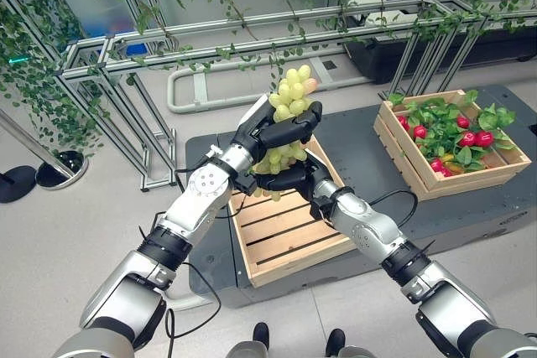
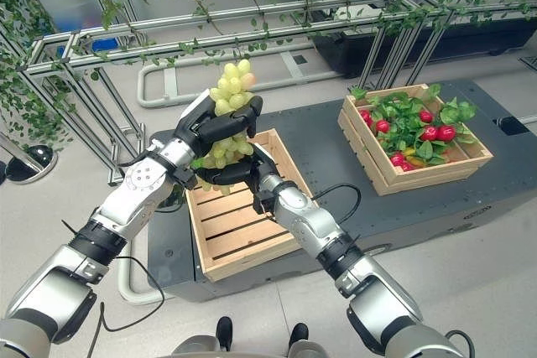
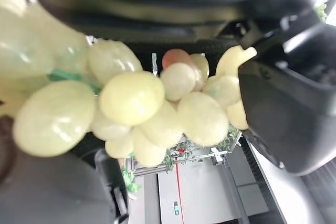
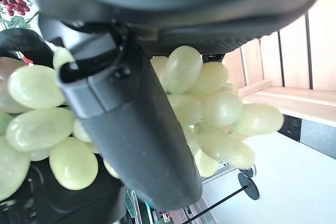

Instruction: Pick up the fruits from the basket on one side to the basket on the other side

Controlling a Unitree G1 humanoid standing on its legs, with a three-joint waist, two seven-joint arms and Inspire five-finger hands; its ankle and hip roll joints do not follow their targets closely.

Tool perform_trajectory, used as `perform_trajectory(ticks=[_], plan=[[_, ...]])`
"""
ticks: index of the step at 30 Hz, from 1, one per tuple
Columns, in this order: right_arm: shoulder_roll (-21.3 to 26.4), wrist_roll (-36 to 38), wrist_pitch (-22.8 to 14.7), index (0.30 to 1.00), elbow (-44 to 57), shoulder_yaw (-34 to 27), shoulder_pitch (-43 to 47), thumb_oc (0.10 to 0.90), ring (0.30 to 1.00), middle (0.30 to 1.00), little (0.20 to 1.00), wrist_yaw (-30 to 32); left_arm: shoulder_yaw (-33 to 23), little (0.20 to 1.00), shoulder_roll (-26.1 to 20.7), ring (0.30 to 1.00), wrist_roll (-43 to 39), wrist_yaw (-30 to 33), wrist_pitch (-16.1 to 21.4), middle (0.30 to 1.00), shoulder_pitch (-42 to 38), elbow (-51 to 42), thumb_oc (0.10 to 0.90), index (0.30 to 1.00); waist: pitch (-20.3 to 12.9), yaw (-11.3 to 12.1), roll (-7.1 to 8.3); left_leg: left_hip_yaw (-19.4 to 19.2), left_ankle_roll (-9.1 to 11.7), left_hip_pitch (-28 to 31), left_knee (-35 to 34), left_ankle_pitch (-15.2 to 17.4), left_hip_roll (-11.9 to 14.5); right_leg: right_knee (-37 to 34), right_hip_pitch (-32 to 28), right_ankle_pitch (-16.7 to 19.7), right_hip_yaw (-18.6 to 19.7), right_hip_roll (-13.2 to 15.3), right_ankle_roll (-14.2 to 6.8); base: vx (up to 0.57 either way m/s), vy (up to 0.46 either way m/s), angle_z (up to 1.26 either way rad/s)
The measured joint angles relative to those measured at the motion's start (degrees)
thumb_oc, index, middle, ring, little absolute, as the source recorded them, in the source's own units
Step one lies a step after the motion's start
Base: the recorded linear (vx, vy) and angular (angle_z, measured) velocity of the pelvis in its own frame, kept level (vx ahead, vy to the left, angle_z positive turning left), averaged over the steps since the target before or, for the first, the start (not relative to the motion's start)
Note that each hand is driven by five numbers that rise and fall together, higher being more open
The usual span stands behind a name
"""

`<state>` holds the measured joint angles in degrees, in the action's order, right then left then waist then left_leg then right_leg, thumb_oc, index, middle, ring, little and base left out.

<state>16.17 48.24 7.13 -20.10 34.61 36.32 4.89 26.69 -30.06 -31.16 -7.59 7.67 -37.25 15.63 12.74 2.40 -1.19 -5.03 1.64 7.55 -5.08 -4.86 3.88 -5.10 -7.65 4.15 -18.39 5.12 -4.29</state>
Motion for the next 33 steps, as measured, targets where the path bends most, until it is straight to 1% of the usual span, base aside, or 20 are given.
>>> perform_trajectory(ticks=[3, 5, 9, 10, 11, 12, 13, 17, 20, 25, 27, 33], plan=[[0.0, 0.2, 0.0, 0.3, 0.0, 0.0, -0.2, 0.4, 0.3, 0.3, 0.3, 0.0, 0.0, 0.3, 0.1, 0.3, 0.0, -0.9, 0.0, 0.3, 0.0, 0.0, 0.4, 0.3, 0.0, 0.0, 0.0, 0.0, 0.0, 0.0, 0.0, 0.0, 0.0, 0.0, 0.0, 0.0, 0.0, 0.0, 0.0, 0.0, 0.0, 0.0], [-0.1, 1.8, 0.0, 0.3, 0.0, 0.0, -0.8, 0.4, 0.3, 0.3, 0.3, 0.0, 0.0, 0.3, 0.2, 0.3, 0.0, -0.9, 0.0, 0.3, 0.0, -0.2, 0.4, 0.3, 0.0, 0.0, 0.0, 0.0, 0.0, 0.0, 0.0, 0.0, 0.0, 0.0, 0.0, 0.0, 0.0, 0.0, 0.0, 0.0, 0.0, 0.0], [-0.4, 1.8, -0.1, 0.3, 0.0, 0.0, -1.3, 0.4, 0.3, 0.3, 0.3, 0.0, 0.0, 0.3, 0.2, 0.3, 0.0, -0.7, 0.0, 0.3, 0.0, -0.6, 0.4, 0.3, 0.0, -0.1, -0.01, 0.0, 0.0, 0.0, 0.0, 0.0, 0.0, 0.0, 0.0, 0.0, 0.0, 0.0, 0.0, 0.0, 0.0, 0.0], [-0.4, 1.7, -0.3, 0.3, 0.0, 0.0, -1.3, 0.4, 0.3, 0.3, 0.3, 0.1, 0.0, 0.309, 0.3, 0.309, 0.0, -0.6, -0.1, 0.309, 0.0, -0.8, 0.406, 0.309, 0.0, -0.1, -0.01, 0.0, 0.0, 0.0, 0.0, 0.0, 0.0, 0.0, 0.0, 0.0, 0.1, 0.0, 0.0, 0.0, 0.0, 0.0], [-0.4, 1.7, -0.4, 0.3, 0.0, 0.0, -1.3, 0.4, 0.3, 0.3, 0.3, 0.1, 0.0, 0.404, 0.3, 0.404, 0.0, -0.5, -0.1, 0.404, 0.0, -1.0, 0.469, 0.404, 0.0, -0.1, -0.01, 0.0, 0.0, 0.0, 0.0, 0.0, 0.0, 0.0, 0.0, 0.0, 0.1, 0.0, 0.0, 0.0, 0.0, 0.0], [-0.4, 1.7, -0.6, 0.3, 0.0, 0.0, -1.3, 0.4, 0.3, 0.3, 0.3, 0.2, 0.0, 0.455, 0.3, 0.455, 0.0, -0.5, -0.1, 0.455, 0.0, -1.1, 0.504, 0.455, 0.0, -0.1, -0.02, 0.0, 0.0, 0.1, 0.0, 0.0, 0.0, 0.0, 0.0, 0.0, 0.1, 0.0, 0.0, 0.0, 0.0, 0.0], [-0.4, 1.6, -0.7, 0.3, 0.0, 0.0, -1.3, 0.4, 0.3, 0.3, 0.3, 0.5, 0.0, 0.9, 0.3, 0.9, 0.0, -0.4, -0.5, 0.9, 0.0, -1.2, 0.8, 0.9, 0.0, -0.1, -0.03, -0.1, 0.0, 0.1, 0.0, 0.0, 0.0, 0.0, 0.0, 0.0, 0.1, 0.0, 0.0, 0.0, 0.0, 0.0], [0.1, 1.6, -1.2, 0.3, 0.0, -0.2, -1.6, 0.4, 0.3, 0.3, 0.3, 1.4, 0.0, 0.9, 0.3, 0.9, 0.0, 0.3, -1.8, 0.9, 0.0, -1.2, 0.8, 0.9, -0.1, -0.2, -0.09, -0.2, 0.0, 0.2, 0.0, 0.0, 0.0, 0.0, 0.0, 0.0, 0.3, 0.0, 0.0, 0.0, 0.0, 0.0], [0.2, 1.6, -2.5, 0.3, 0.0, -0.4, -2.3, 0.4, 0.3, 0.3, 0.3, 2.7, 0.0, 0.9, 0.3, 0.9, 0.0, 0.6, -2.7, 0.9, 0.4, -1.2, 0.8, 0.9, -0.2, -0.3, -0.25, -0.3, 0.0, 0.2, 0.0, 0.0, 0.0, 0.0, 0.0, 0.0, 0.4, 0.0, 0.0, 0.0, 0.0, 0.0], [1.3, 1.6, -3.4, 0.3, 0.0, -0.8, -3.3, 0.4, 0.3, 0.3, 0.3, 3.1, 0.0, 0.9, 0.2, 0.9, 0.0, 0.6, -3.0, 0.9, 0.8, -0.6, 0.8, 0.9, -0.2, -0.9, -0.28, -0.4, 0.0, 0.3, 0.0, 0.0, 0.0, 0.0, 0.0, 0.0, 0.5, -0.1, 0.0, 0.0, 0.0, 0.0], [1.3, 1.6, -3.7, 0.3, 0.0, -2.5, -4.5, 0.4, 0.3, 0.3, 0.3, 3.1, 0.0, 0.9, 0.2, 0.9, 0.0, 0.6, -3.0, 0.9, 1.0, 0.0, 0.8, 0.9, -0.2, -1.1, -0.32, -0.6, 0.0, 0.4, 0.0, 0.0, 0.0, 0.0, 0.0, 0.0, 0.6, -0.1, 0.0, 0.0, 0.0, 0.0], [1.8, 1.6, -5.0, 0.3, 0.0, -5.1, -8.3, 0.4, 0.3, 0.3, 0.3, 3.1, -0.2, 0.9, 0.2, 0.9, 0.0, 0.6, -3.1, 0.9, 3.6, 0.3, 0.8, 0.9, -0.5, -1.5, -0.76, -1.5, 0.0, 0.6, 0.0, 0.0, 0.1, 0.0, 0.0, 0.0, 1.1, -0.1, 0.0, 0.0, 0.001, -0.03]])
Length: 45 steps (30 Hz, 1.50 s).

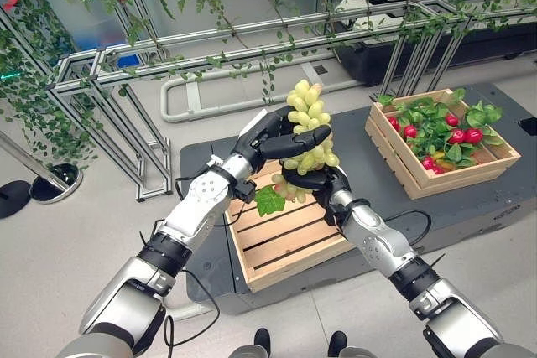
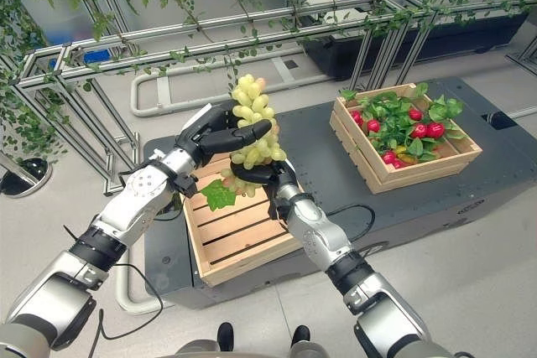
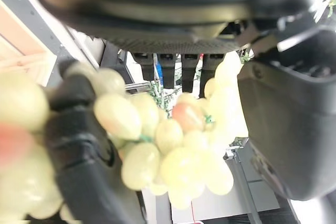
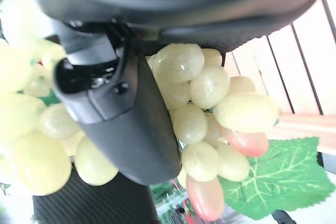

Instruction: Pick up the fruits from the basket on one side to the basket on the other side

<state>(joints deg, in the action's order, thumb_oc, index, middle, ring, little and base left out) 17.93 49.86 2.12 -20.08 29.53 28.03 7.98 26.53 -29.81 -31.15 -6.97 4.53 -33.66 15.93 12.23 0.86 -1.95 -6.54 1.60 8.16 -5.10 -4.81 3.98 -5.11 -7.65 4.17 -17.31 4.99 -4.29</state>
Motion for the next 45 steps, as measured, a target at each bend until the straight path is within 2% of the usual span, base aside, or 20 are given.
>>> perform_trajectory(ticks=[4, 10, 13, 19, 25, 27, 29, 33, 38, 44, 45], plan=[[1.7, 0.0, -0.3, 0.3, 0.0, -0.2, -3.0, 0.4, 0.3, 0.3, 0.3, 0.0, -0.1, 0.9, 0.0, 0.9, 0.0, 0.0, -0.1, 0.9, 3.6, 0.2, 0.8, 0.9, -0.4, 0.0, -0.57, -0.2, -0.1, 0.2, 0.0, 0.1, 0.0, 0.0, 0.1, 0.0, 0.7, 0.0, 0.0, 0.0, 0.0, -0.06], [2.1, -0.5, -0.4, 0.3, 0.0, -0.7, -5.1, 0.4, 0.3, 0.3, 0.3, 0.0, -1.3, 0.9, 0.1, 0.9, 1.1, 1.1, -0.4, 0.9, 5.1, 3.0, 0.8, 0.9, -0.4, -0.4, -0.53, -1.0, -0.2, 0.6, -0.4, 0.2, 0.1, 0.0, 0.1, 0.1, 1.3, 0.0, -0.1, 0.01, -0.005, -0.07], [2.1, -0.6, -0.4, 0.3, 0.1, -2.4, -6.4, 0.4, 0.3, 0.3, 0.3, -0.1, -4.0, 0.9, 0.0, 0.9, 4.7, 2.5, -0.3, 0.9, 6.9, 3.3, 0.8, 0.9, -0.5, -0.6, -0.45, -1.7, -0.2, 0.8, -0.4, 0.4, 0.1, 0.0, 0.2, 0.1, 1.9, 0.0, -0.2, 0.01, -0.006, -0.08], [2.4, -1.4, -0.6, 0.3, 0.6, -5.1, -10.0, 0.4, 0.3, 0.3, 0.3, -0.3, -10.0, 0.9, -0.1, 0.9, 5.7, 5.1, -0.1, 0.9, 11.2, 7.5, 0.8, 0.9, -1.3, -1.6, 0.22, -2.4, -0.3, 1.0, -0.4, 0.7, 0.1, 0.0, 0.4, 0.2, 2.8, 0.0, -0.2, 0.0, 0.009, -0.08], [2.8, -2.3, -2.4, 0.3, 2.7, -8.9, -13.6, 0.4, 0.3, 0.3, 0.3, -0.5, -12.0, 0.9, -0.1, 0.9, 6.1, 7.8, 0.3, 0.9, 15.3, 9.1, 0.8, 0.9, -1.7, -2.1, 0.54, -3.6, -0.3, 1.0, -0.4, 1.0, 0.0, 0.0, 1.2, 0.3, 4.1, -0.1, -0.4, -0.01, 0.007, -0.11], [3.5, -2.3, -2.5, 0.3, 5.6, -9.7, -15.6, 0.4, 0.3, 0.3, 0.3, -0.7, -12.2, 0.9, 0.2, 0.9, 6.0, 8.0, 2.0, 0.9, 17.8, 9.1, 0.8, 0.9, -1.8, -2.8, 0.58, -3.8, -0.4, 1.0, -0.4, 1.1, 0.0, 0.0, 1.2, 0.3, 4.3, -0.2, -0.4, -0.01, -0.004, -0.05], [4.4, -2.3, -3.3, 0.3, 9.8, -11.4, -18.9, 0.4, 0.3, 0.3, 0.3, -2.8, -13.5, 0.9, 2.2, 0.9, 6.0, 7.7, 4.0, 0.9, 21.4, 8.8, 0.8, 0.9, -2.0, -3.0, 0.62, -4.7, -0.4, 1.2, -0.4, 1.2, 0.1, -0.1, 1.4, 0.4, 4.8, -0.2, -0.4, 0.0, -0.011, -0.12], [4.4, -2.6, -4.3, 0.3, 14.5, -14.2, -23.4, 0.4, 0.3, 0.3, 0.3, -4.6, -15.1, 0.9, 6.6, 0.9, 5.1, 7.5, 5.3, 0.9, 27.2, 7.5, 0.8, 0.9, -2.2, -3.1, 0.92, -5.2, -0.3, 1.3, -0.4, 1.6, 0.1, -0.2, 1.8, 0.4, 5.8, -0.4, -0.5, 0.02, -0.044, -0.15], [3.7, -5.0, -5.9, 0.3, 16.6, -18.3, -29.6, 0.4, 0.3, 0.3, 0.3, -5.5, -16.3, 0.9, 13.3, 0.9, -2.1, 7.1, 6.1, 0.9, 37.0, 4.8, 0.8, 0.9, -3.0, -3.2, 2.28, -6.4, -0.2, 1.4, -0.4, 1.9, 0.4, -0.2, 2.2, 0.4, 6.6, -0.6, -0.5, 0.0, -0.094, -0.1], [5.1, -7.2, -6.0, 0.3, 19.2, -20.6, -31.5, 0.4, 0.3, 0.3, 0.3, -5.5, -16.3, 0.9, 14.3, 0.9, -8.1, 7.1, 6.1, 0.9, 42.9, 3.4, 0.8, 0.9, -3.3, -3.0, 2.74, -7.2, -0.1, 1.2, 0.0, 2.0, 0.5, -0.3, 3.3, 0.6, 7.8, -1.2, -0.2, -0.1, -0.019, -0.12], [6.2, -7.1, -6.0, 0.3, 19.3, -20.3, -30.8, 0.4, 0.3, 0.3, 0.3, -5.5, -16.3, 0.9, 14.1, 0.9, -8.5, 7.4, 6.6, 0.9, 42.9, 3.3, 0.8, 0.9, -3.1, -2.0, 3.43, -3.7, 0.4, 0.5, 2.5, 3.1, -0.3, -0.2, 4.2, 0.6, 11.6, -1.5, -0.3, -0.31, 0.127, -0.75]])
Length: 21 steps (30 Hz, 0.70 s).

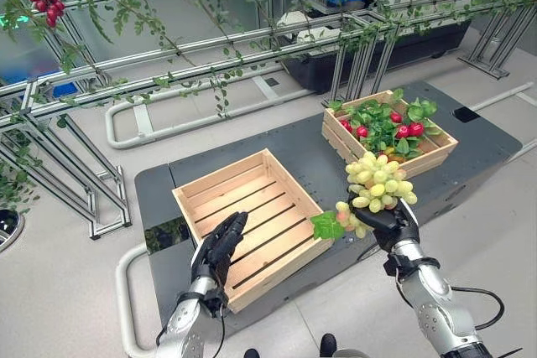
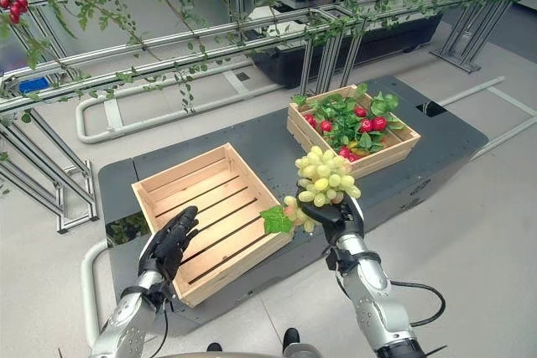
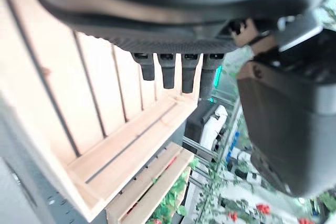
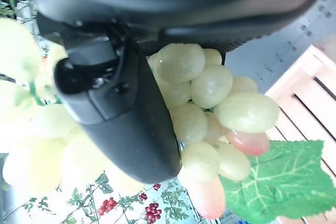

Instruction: Pick up the fruits from the basket on one side to the basket on the other side

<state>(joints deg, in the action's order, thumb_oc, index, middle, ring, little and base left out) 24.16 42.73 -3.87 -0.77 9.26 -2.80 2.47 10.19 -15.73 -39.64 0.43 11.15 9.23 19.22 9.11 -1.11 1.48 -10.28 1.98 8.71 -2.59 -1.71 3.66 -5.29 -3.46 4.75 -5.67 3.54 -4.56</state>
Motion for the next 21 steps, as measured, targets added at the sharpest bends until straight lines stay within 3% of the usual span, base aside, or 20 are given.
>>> perform_trajectory(ticks=[1, 2, 3, 4, 5, 6, 9, 11, 15, 17, 19, 20, 21], plan=[[0.5, 0.1, 0.0, 0.3, -0.1, 0.4, 1.5, 0.4, 0.3, 0.3, 0.3, -0.1, -0.1, 0.9, -0.4, 0.9, -0.7, 0.7, 1.2, 0.9, 0.1, -0.2, 0.8, 0.9, 0.4, 2.1, 1.43, 5.7, -1.2, -1.6, 5.0, 1.8, -1.8, 0.2, 1.1, 0.9, 5.0, 0.2, 0.6, -0.24, 0.105, -1.02], [0.2, 0.5, 0.0, 0.3, -0.1, 0.5, 2.8, 0.4, 0.3, 0.3, 0.3, -0.1, -0.4, 0.9, -0.8, 0.9, -1.0, 1.6, 1.6, 0.9, 0.2, -1.1, 0.8, 0.9, 1.0, 2.8, 2.75, 7.7, -2.3, -3.9, 9.5, 3.2, -2.9, 0.9, 1.6, 1.4, 8.6, 0.7, 0.4, -0.34, 0.199, -1.62], [0.1, 0.5, 0.0, 0.3, 0.5, 0.5, 5.8, 0.4, 0.3, 0.3, 0.3, -0.2, -1.3, 0.9, -0.8, 0.9, -1.7, 2.9, 2.8, 0.9, 0.3, -2.7, 0.8, 0.9, 1.6, 4.7, 3.79, 13.4, -4.2, -7.7, 14.9, 6.1, -6.3, 1.5, 3.9, 2.3, 12.9, 1.4, 0.2, -0.32, 0.213, -1.5], [-0.4, 0.4, -0.3, 0.3, 0.4, 0.6, 7.5, 0.4, 0.3, 0.3, 0.3, -0.1, -1.5, 0.9, -0.8, 0.9, -1.7, 3.2, 3.7, 0.9, 0.0, -3.0, 0.8, 0.9, 1.6, 4.5, 3.53, 15.4, -6.1, -8.6, 14.2, 7.1, -8.5, 1.1, 4.7, 3.3, 15.0, 1.2, -0.3, -0.43, 0.272, -1.64], [-0.9, 0.4, -1.4, 0.3, -0.3, 0.8, 10.1, 0.4, 0.3, 0.3, 0.3, 0.1, -1.6, 0.9, -1.2, 0.9, -1.7, 3.7, 4.5, 0.9, -1.3, -3.0, 0.8, 0.9, 2.1, 4.0, 2.49, 14.0, -6.8, -8.7, 11.8, 7.4, -9.8, 2.6, 6.1, 3.7, 14.7, 0.4, -0.9, -0.36, 0.179, -1.4], [-3.0, 0.4, -2.4, 0.3, -1.2, 1.1, 12.0, 0.4, 0.3, 0.3, 0.3, 0.4, -1.8, 0.9, -2.4, 0.9, -1.7, 4.1, 4.9, 0.9, -3.0, -2.3, 0.8, 0.9, 3.2, 4.2, 2.56, 14.0, -6.9, -8.1, 11.0, 4.6, -10.4, 3.7, 7.0, 3.6, 14.7, -0.1, -1.6, -0.3, 0.123, -1.2], [-4.0, 0.4, -3.7, 0.3, -1.0, 2.1, 11.1, 0.4, 0.3, 0.3, 0.3, 1.0, -1.9, 0.9, -3.6, 0.9, -1.7, 5.2, 4.9, 0.9, -7.7, -2.3, 0.8, 0.9, 3.8, 1.9, 2.56, 12.6, -8.2, -9.0, 9.9, 3.6, -10.3, 4.6, 7.7, 3.0, 12.5, 0.8, -1.9, -0.36, 0.143, -0.44], [-4.0, 0.4, -3.9, 0.3, -1.1, 2.1, 10.9, 0.4, 0.3, 0.3, 0.3, 1.0, -1.5, 0.9, -4.0, 0.9, -1.6, 5.3, 6.3, 0.9, -11.4, -2.7, 0.8, 0.9, 3.8, 0.9, 2.59, 11.5, -8.8, -9.5, 6.7, 1.0, -10.8, 4.1, 7.9, 2.6, 12.2, 1.0, -2.5, -0.25, 0.168, -0.36], [-3.7, 0.4, -3.9, 0.3, -1.1, 2.2, 9.6, 0.4, 0.3, 0.3, 0.3, 1.0, -1.3, 0.9, -4.0, 0.9, -1.4, 5.5, 7.3, 0.9, -12.8, -2.5, 0.8, 0.9, 5.8, -1.4, -0.52, 11.3, -9.4, -7.7, 0.7, -3.2, -11.6, 2.2, 7.4, 3.6, 11.8, 1.9, -3.9, -0.17, 0.147, -0.24], [-3.0, 0.4, -3.9, 0.3, -1.1, 2.2, 7.3, 0.4, 0.3, 0.3, 0.3, 1.0, -1.4, 0.9, -4.0, 0.9, -1.2, 5.4, 7.3, 0.9, -12.0, -2.5, 0.8, 0.9, 6.5, -1.5, -1.4, 10.1, -9.1, -5.3, -2.5, -4.6, -11.2, 1.7, 6.9, 3.9, 10.7, 1.9, -4.2, -0.19, 0.077, -0.3], [-3.0, 0.4, -3.9, 0.3, -1.3, 2.4, 6.4, 0.4, 0.3, 0.3, 0.3, 0.9, -1.9, 0.9, -4.3, 0.9, -1.2, 5.5, 7.3, 0.9, -10.6, -3.1, 0.8, 0.9, 7.0, -0.1, -1.33, 5.7, -9.4, -4.3, -2.5, -4.2, -10.3, 3.0, 8.0, 4.6, 3.9, 3.3, -5.2, -0.19, 0.091, -0.82], [-3.0, 0.4, -3.9, 0.3, -1.3, 2.4, 6.5, 0.4, 0.3, 0.3, 0.3, 0.7, -2.2, 0.9, -4.5, 0.9, -1.2, 5.6, 7.3, 0.9, -9.8, -3.3, 0.8, 0.9, 7.9, 1.0, -1.79, 3.2, -9.3, -3.3, -2.5, -3.7, -9.3, 6.0, 8.8, 4.1, -1.2, 4.2, -4.5, -0.17, 0.079, -0.96], [-2.8, 0.4, -3.9, 0.3, -1.3, 2.4, 6.9, 0.4, 0.3, 0.3, 0.3, 0.6, -2.2, 0.9, -4.5, 0.9, -1.2, 5.9, 7.3, 0.9, -9.4, -3.3, 0.8, 0.9, 8.4, 1.1, -2.81, 2.3, -9.3, -3.0, -2.5, -3.4, -7.8, 11.3, 9.9, 2.6, -3.8, 4.4, -2.6, -0.16, 0.042, -0.81]])
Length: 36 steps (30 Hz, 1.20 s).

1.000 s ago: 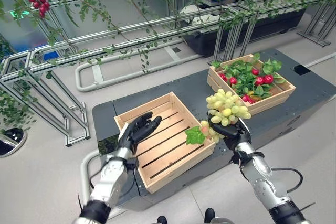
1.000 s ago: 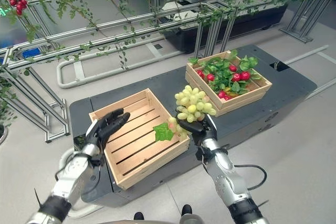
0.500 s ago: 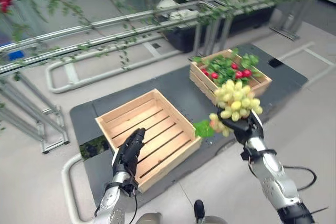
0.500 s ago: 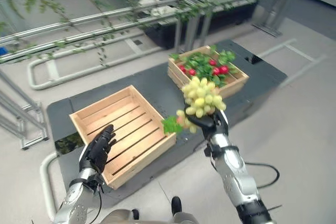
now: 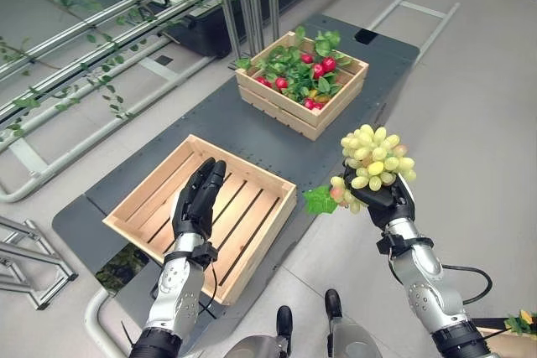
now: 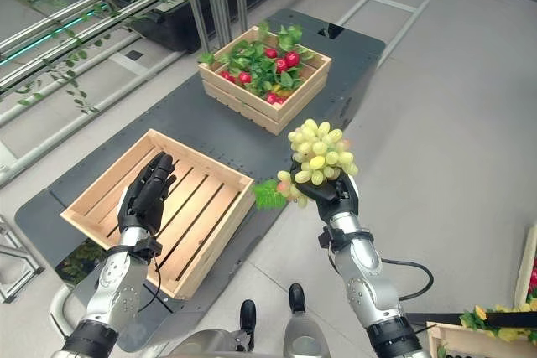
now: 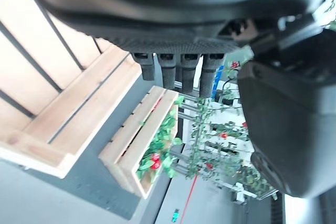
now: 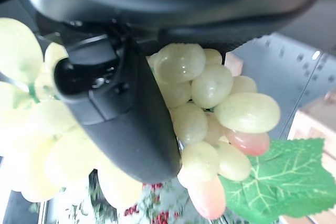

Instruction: Pick up the fruits from the basket on one side to the basket on the other side

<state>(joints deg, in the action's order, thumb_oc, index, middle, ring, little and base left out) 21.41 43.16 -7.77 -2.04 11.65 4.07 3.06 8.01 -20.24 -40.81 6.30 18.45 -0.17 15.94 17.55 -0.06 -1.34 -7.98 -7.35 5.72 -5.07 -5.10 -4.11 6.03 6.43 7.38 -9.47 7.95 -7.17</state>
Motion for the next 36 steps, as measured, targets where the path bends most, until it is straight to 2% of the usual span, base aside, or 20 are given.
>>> perform_trajectory(ticks=[1, 3, 5, 6, 7, 8, 10, 13, 14, 19, 23, 25, 26, 27, 28, 30, 31, 32, 33, 36], plan=[[0.5, 0.0, 0.0, 0.3, 0.0, -0.1, 0.8, 0.4, 0.3, 0.3, 0.3, 0.0, 0.0, 0.9, 0.0, 0.9, 0.0, -0.1, -0.1, 0.9, -0.3, 0.0, 0.8, 0.9, 0.7, -0.1, -1.29, -0.5, 0.1, 0.0, 0.0, 0.0, 1.8, 9.1, 2.1, -3.8, -0.9, 0.0, 0.4, -0.1, 0.006, -0.41], [0.9, -0.1, 0.0, 0.3, 0.0, -0.1, 1.4, 0.4, 0.3, 0.3, 0.3, 0.0, 0.1, 0.9, -0.1, 0.9, 0.0, -0.4, -0.2, 0.9, -0.9, -0.1, 0.8, 0.9, 1.2, -0.3, -2.19, -0.5, 1.1, 0.6, 0.0, 0.4, 3.9, 18.3, 2.6, -7.3, -1.7, 0.5, 1.0, -0.04, -0.103, -0.21], [0.9, -0.1, 0.0, 0.3, 0.1, 0.0, 1.6, 0.4, 0.3, 0.3, 0.3, 0.0, 0.0, 0.9, 0.0, 0.9, 0.0, -0.4, -0.2, 0.9, -0.9, -0.2, 0.8, 0.9, 1.1, 0.8, -1.86, -2.6, 2.9, 2.1, 0.0, 0.5, 5.5, 18.2, -1.2, -9.8, -4.2, 1.5, 1.9, -0.01, -0.193, -0.32], [0.8, -0.1, 0.0, 0.3, 0.1, 0.5, 2.2, 0.4, 0.3, 0.3, 0.3, 0.0, -0.6, 0.9, 0.0, 0.9, 0.0, -0.1, -0.2, 0.9, -0.5, -0.9, 0.8, 0.9, 0.9, 1.5, -1.7, -5.7, 4.1, 2.9, 0.0, 0.8, 6.8, 17.1, -3.7, -11.8, -6.7, 1.5, 2.2, -0.03, -0.181, -0.42], [0.6, -0.1, -0.1, 0.3, 0.2, 0.5, 2.5, 0.4, 0.3, 0.3, 0.3, -0.2, -0.7, 0.9, -0.4, 0.9, 0.0, 0.2, -0.1, 0.9, -0.5, -1.4, 0.8, 0.9, 0.5, 2.4, -0.93, -6.0, 5.0, 3.0, 0.0, 1.0, 7.0, 13.3, -5.6, -12.5, -7.3, 1.0, 2.3, -0.11, -0.27, -0.6], [0.0, -0.1, -0.1, 0.3, 0.1, 0.7, 3.1, 0.4, 0.3, 0.3, 0.3, -0.2, -0.7, 0.9, -1.5, 0.9, 0.0, 0.3, -0.1, 0.9, -0.5, -1.8, 0.8, 0.9, -0.3, 3.8, 1.21, -6.7, 6.7, 3.0, 0.0, 0.8, 6.7, 5.2, -8.9, -14.3, -6.8, -0.2, 1.7, -0.11, -0.227, -0.56], [0.9, -0.1, 0.0, 0.3, -0.3, 1.1, 4.4, 0.4, 0.3, 0.3, 0.3, -0.2, -0.6, 0.9, -0.4, 0.9, -0.1, 2.2, -0.4, 0.9, -0.5, -1.8, 0.8, 0.9, -0.9, 3.8, 0.24, -6.5, 8.0, 2.7, 0.0, 0.8, 8.4, -2.3, -11.4, -10.5, -5.4, -4.0, 3.1, -0.07, -0.143, -0.58], [2.1, -0.6, 0.0, 0.3, -0.1, 1.4, 5.5, 0.4, 0.3, 0.3, 0.3, -0.2, 0.6, 0.9, -0.1, 0.9, 0.4, 3.0, -0.6, 0.9, -0.9, -2.0, 0.8, 0.9, -1.2, 2.7, 0.67, -5.9, 8.3, 2.7, 0.0, 0.7, 10.0, -8.5, -12.9, -6.8, -3.4, -6.5, 5.0, -0.02, -0.108, -0.47], [2.7, -0.6, 0.0, 0.3, -0.1, 1.3, 5.2, 0.4, 0.3, 0.3, 0.3, -0.2, 0.8, 0.9, 0.8, 0.9, 1.6, 3.1, -1.0, 0.9, -0.9, -2.1, 0.8, 0.9, -1.4, 1.3, 0.85, -5.8, 8.3, 2.7, -0.1, 0.7, 10.1, -10.3, -13.9, -5.9, -3.4, -6.8, 5.1, 0.0, -0.092, -0.18], [3.0, -1.5, 0.1, 0.3, 0.2, 0.2, 0.9, 0.4, 0.3, 0.3, 0.3, -0.2, 2.4, 0.9, 2.7, 0.9, 3.6, 2.5, -2.1, 0.9, -0.2, -4.2, 0.8, 0.9, -2.9, -1.1, 1.08, -5.1, 9.9, 3.4, -0.1, 1.6, 10.3, -11.1, -14.1, -5.3, -1.3, -7.5, 5.1, 0.01, -0.071, -0.19], [2.9, -2.5, 1.7, 0.3, 0.1, 0.5, -2.7, 0.4, 0.3, 0.3, 0.3, -0.9, 2.7, 0.9, 2.7, 0.9, 4.6, 2.4, -2.9, 0.9, -0.2, -4.3, 0.8, 0.9, -4.0, -1.9, 1.52, -5.0, 10.1, 3.4, 0.6, 1.9, 9.7, -11.1, -13.6, -5.0, 0.1, -6.9, 4.5, -0.03, -0.053, -0.16], [2.9, -2.5, 1.9, 0.3, 0.1, 0.5, -2.8, 0.4, 0.3, 0.3, 0.3, -1.5, 3.0, 0.9, 2.8, 0.9, 4.5, 2.4, -3.0, 0.9, -0.1, -4.3, 0.8, 0.9, -4.1, -1.2, 1.78, -4.5, 10.4, 1.1, 5.2, 3.8, 9.8, -10.2, -12.0, -5.4, 1.5, -6.6, 4.5, -0.05, 0.01, -0.28], [2.8, -2.5, 1.9, 0.3, 0.1, 0.5, -2.8, 0.4, 0.3, 0.3, 0.3, -1.9, 3.0, 0.9, 2.7, 0.9, 4.5, 2.3, -3.0, 0.9, 0.0, -4.2, 0.8, 0.9, -4.0, -0.7, 2.07, -3.1, 10.5, -0.3, 8.2, 4.5, 9.8, -9.4, -11.0, -5.7, 2.7, -6.3, 5.0, -0.07, 0.127, -0.69], [2.5, -2.5, 1.9, 0.3, 0.0, 1.2, -2.8, 0.4, 0.3, 0.3, 0.3, -2.4, 2.9, 0.9, 2.7, 0.9, 4.3, 2.6, -3.0, 0.9, 0.6, -4.2, 0.8, 0.9, -3.4, 1.2, 3.95, 3.5, 9.9, -3.6, 16.1, 5.2, 7.9, -7.6, -10.2, -5.5, 7.4, -5.2, 5.4, -0.11, 0.234, -1.08], [2.9, -2.4, 1.9, 0.3, 0.0, 2.9, -2.3, 0.4, 0.3, 0.3, 0.3, -3.0, 2.9, 0.9, 2.9, 0.9, 4.1, 2.9, -2.9, 0.9, 2.9, -4.4, 0.8, 0.9, -3.7, 2.7, 5.13, 13.1, 7.8, -4.9, 16.9, 8.3, 3.9, -7.2, -9.5, -5.0, 12.6, -4.5, 4.9, -0.11, 0.249, -1.32], [3.2, -2.4, 1.9, 0.3, -0.4, 5.2, 0.7, 0.4, 0.3, 0.3, 0.3, -4.6, 3.0, 0.9, 2.8, 0.9, 4.0, 3.9, -2.9, 0.9, 4.5, -4.2, 0.8, 0.9, -4.3, 3.9, 4.56, 21.5, 5.6, -4.6, 11.0, 9.4, -1.9, -7.0, -6.6, -4.1, 18.5, -4.3, 3.6, -0.07, 0.184, -1.64], [3.2, -2.4, 1.9, 0.3, -0.5, 6.2, 2.6, 0.4, 0.3, 0.3, 0.3, -5.2, 3.0, 0.9, 3.1, 0.9, 4.0, 4.8, -3.0, 0.9, 4.4, -3.9, 0.8, 0.9, -4.5, 4.1, 2.91, 21.6, 5.1, -4.7, 7.7, 9.7, -3.3, -6.7, -5.0, -4.0, 19.5, -5.4, 3.5, -0.08, 0.179, -1.58], [3.0, -2.4, 1.9, 0.3, -0.5, 6.3, 3.0, 0.4, 0.3, 0.3, 0.3, -5.2, 3.1, 0.9, 3.1, 0.9, 4.0, 5.1, -3.0, 0.9, 4.1, -3.8, 0.8, 0.9, -4.4, 3.8, 2.2, 21.6, 3.3, -4.6, 7.0, 7.6, -3.2, -6.9, -4.9, -3.7, 18.9, -6.2, 3.2, -0.07, 0.155, -1.43], [2.7, -2.3, 2.2, 0.3, -0.4, 7.0, 3.0, 0.4, 0.3, 0.3, 0.3, -5.3, 3.1, 0.9, 2.4, 0.9, 4.0, 6.1, -3.0, 0.9, 3.0, -3.2, 0.8, 0.9, -4.3, 4.1, 2.14, 18.5, 3.5, -4.7, 6.2, 3.4, -1.1, -6.7, -4.8, -3.4, 15.9, -6.7, 2.8, -0.01, 0.174, -0.89], [2.7, -2.1, 3.8, 0.3, -0.3, 7.2, 2.3, 0.4, 0.3, 0.3, 0.3, -8.2, 4.2, 0.9, 1.1, 0.9, 4.0, 8.8, -2.9, 0.9, -0.2, -2.1, 0.8, 0.9, -5.2, 2.4, 3.78, 16.5, 3.5, -4.4, 4.0, 2.4, -0.2, 1.5, -2.8, -7.9, 12.0, -5.7, 4.2, 0.02, 0.117, -0.54]])
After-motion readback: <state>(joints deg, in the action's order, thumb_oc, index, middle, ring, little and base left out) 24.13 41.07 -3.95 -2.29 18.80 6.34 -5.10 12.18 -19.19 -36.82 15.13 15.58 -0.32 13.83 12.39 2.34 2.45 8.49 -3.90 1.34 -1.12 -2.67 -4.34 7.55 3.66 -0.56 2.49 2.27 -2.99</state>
